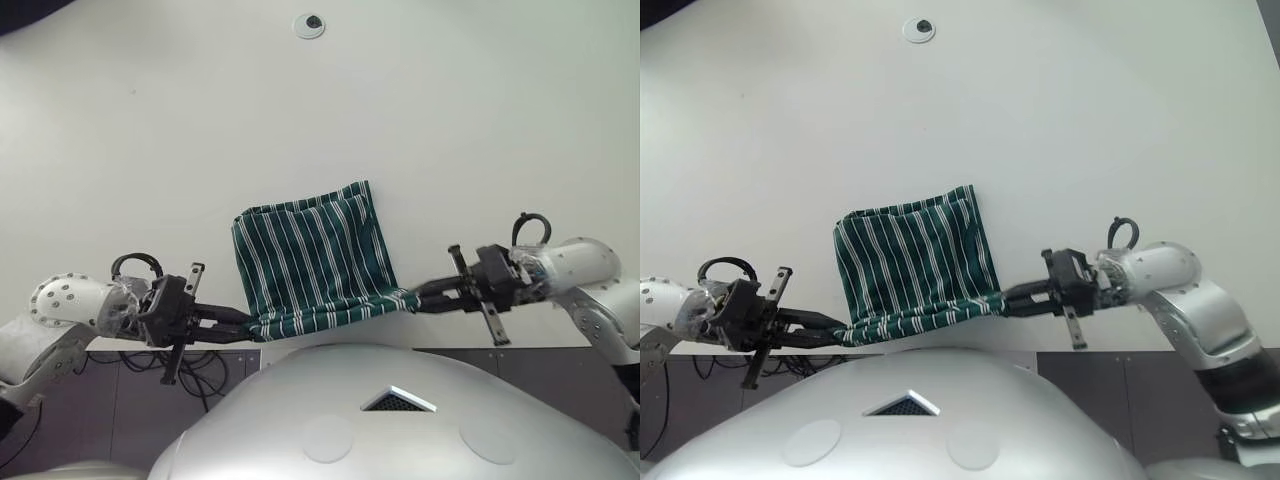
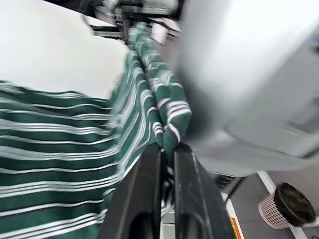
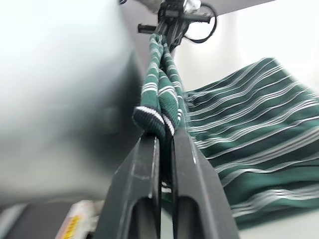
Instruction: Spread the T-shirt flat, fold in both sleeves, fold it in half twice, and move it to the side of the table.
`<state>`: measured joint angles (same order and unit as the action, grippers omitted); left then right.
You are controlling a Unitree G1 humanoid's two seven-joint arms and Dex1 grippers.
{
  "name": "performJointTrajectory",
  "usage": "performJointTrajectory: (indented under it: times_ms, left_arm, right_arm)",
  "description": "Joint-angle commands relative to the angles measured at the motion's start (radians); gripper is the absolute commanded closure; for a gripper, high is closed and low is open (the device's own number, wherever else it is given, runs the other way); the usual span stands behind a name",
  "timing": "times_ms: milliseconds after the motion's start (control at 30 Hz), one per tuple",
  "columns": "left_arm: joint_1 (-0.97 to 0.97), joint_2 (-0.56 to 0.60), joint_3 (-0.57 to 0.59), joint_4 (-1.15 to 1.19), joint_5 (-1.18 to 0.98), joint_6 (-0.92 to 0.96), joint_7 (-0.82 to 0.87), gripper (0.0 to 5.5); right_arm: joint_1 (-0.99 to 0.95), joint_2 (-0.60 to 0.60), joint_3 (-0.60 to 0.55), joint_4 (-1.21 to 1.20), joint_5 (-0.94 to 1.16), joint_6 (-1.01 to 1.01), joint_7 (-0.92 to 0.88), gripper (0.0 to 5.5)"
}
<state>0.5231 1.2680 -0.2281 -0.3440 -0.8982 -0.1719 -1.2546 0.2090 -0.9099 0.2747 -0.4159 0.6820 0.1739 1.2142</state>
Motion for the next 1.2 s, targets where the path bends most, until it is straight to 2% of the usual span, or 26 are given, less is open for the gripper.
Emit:
performJointTrajectory:
  times_ms: [33,167,333,367,600,733,833,967,1067,1133,1200]
  left_arm:
    - [-0.071,-0.096,0.080,0.086,0.037,0.077,0.046,5.43]
    - [-0.183,-0.217,0.147,0.224,0.112,0.116,0.111,5.43]
    - [-0.257,-0.329,0.183,0.308,0.217,0.143,0.175,5.43]
    - [-0.268,-0.345,0.194,0.313,0.224,0.158,0.183,5.05]
    - [-0.345,-0.410,0.258,0.331,0.314,0.262,0.297,4.06]
    - [-0.380,-0.438,0.277,0.374,0.395,0.284,0.363,3.79]
    - [-0.453,-0.487,0.315,0.436,0.441,0.294,0.462,3.79]
    - [-0.534,-0.600,0.353,0.418,0.454,0.224,0.549,3.79]
    - [-0.579,-0.731,0.363,0.369,0.443,0.160,0.625,3.79]
    - [-0.625,-0.845,0.381,0.382,0.446,0.100,0.715,3.79]
    - [-0.679,-0.933,0.400,0.425,0.445,0.056,0.787,3.79]
  right_arm:
    - [-0.102,0.128,-0.004,0.073,-0.108,0.038,-0.160,5.47]
    - [-0.192,0.247,0.002,0.160,-0.218,0.041,-0.281,5.47]
    - [-0.230,0.318,0.006,0.223,-0.300,0.034,-0.333,5.47]
    - [-0.232,0.327,0.003,0.227,-0.302,0.042,-0.334,5.08]
    - [-0.237,0.351,-0.026,0.231,-0.304,0.047,-0.349,3.96]
    - [-0.226,0.371,-0.015,0.185,-0.301,0.048,-0.341,3.40]
    - [-0.220,0.396,0.029,0.140,-0.312,0.041,-0.339,2.94]
    - [-0.242,0.444,0.165,0.175,-0.450,-0.030,-0.352,2.94]
    - [-0.293,0.504,0.261,0.346,-0.647,-0.040,-0.459,2.94]
    - [-0.327,0.577,0.283,0.503,-0.752,0.020,-0.591,2.94]
    - [-0.342,0.574,0.289,0.611,-0.830,0.013,-0.665,2.94]
